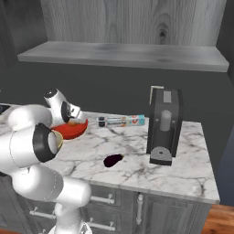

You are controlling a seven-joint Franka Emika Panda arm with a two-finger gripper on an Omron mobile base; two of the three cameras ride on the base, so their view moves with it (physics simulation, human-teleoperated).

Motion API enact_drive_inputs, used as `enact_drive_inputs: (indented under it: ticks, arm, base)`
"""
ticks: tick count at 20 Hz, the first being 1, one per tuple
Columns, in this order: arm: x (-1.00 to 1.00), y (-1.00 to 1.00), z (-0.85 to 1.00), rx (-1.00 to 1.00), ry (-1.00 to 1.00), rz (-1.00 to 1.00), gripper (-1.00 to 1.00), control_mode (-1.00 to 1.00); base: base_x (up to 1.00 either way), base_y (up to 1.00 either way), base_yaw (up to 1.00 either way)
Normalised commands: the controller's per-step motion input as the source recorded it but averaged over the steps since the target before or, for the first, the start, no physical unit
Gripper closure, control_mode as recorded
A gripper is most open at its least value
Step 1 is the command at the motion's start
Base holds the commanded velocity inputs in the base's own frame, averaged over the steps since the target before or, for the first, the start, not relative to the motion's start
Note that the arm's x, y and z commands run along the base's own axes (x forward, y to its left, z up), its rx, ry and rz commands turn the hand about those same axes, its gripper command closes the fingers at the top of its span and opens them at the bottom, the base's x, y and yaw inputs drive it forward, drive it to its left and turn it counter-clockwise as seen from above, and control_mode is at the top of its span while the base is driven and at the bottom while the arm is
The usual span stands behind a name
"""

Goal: Pick both bowls and place them on the counter. Then place the tangerine in one bowl and place the eggplant in the other bowl.

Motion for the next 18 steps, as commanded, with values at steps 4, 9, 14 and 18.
enact_drive_inputs:
  ticks: [4,9,14,18]
  arm:
    - [0.11,0.09,-0.2,0.0,0.1,0.0,1.0,-1.0]
    - [0.16,0.17,-0.2,0.0,0.11,0.0,1.0,-1.0]
    - [0.08,0.17,-0.26,0.0,0.07,0.0,1.0,-1.0]
    - [0.01,0.1,-0.2,0.01,0.03,0.0,1.0,-1.0]
  base:
    - [0.0,0.0,0.0]
    - [0.0,0.0,0.0]
    - [0.0,0.0,0.0]
    - [0.0,0.0,0.0]
